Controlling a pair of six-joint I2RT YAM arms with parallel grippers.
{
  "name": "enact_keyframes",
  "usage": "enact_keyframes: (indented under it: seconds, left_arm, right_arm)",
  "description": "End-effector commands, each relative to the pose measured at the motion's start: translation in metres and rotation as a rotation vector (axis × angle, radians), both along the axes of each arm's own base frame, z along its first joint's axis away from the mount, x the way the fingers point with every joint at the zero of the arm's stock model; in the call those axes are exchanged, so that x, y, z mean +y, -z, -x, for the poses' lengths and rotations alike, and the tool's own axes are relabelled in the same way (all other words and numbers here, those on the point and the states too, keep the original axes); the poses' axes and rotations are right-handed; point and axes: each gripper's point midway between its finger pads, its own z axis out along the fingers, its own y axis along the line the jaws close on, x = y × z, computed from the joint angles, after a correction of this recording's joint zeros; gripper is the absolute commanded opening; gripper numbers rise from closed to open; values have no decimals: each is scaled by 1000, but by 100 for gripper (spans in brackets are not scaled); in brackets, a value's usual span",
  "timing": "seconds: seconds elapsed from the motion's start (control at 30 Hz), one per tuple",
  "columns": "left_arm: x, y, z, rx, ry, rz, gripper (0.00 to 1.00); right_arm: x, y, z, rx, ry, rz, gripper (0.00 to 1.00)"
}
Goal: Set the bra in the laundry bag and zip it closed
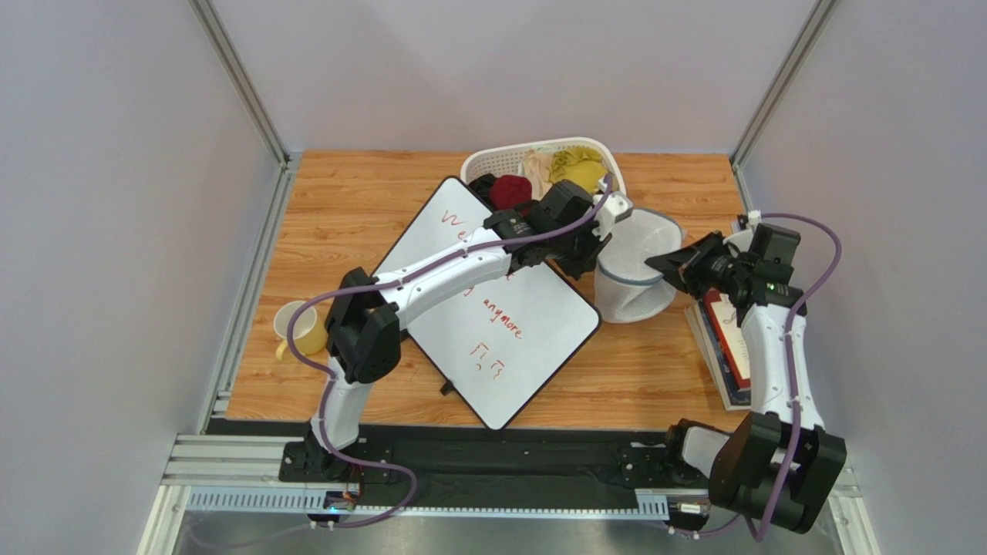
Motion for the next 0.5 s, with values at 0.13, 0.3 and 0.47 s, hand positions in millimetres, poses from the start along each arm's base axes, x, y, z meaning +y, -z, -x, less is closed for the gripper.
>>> enact_keyframes:
  seconds: [0.13,0.3,0.47]
  left_arm:
    - [-44,-56,42,106,213,281,0]
    - [-58,-59,40,170,187,354,0]
    - [-61,-50,28,231,94,369,0]
  right_arm:
    - [-8,5,-31,3,-96,133,18]
    - [-14,24,-46,121,-84,248,49]
    - [-18,38,-31,188,-5,294,64]
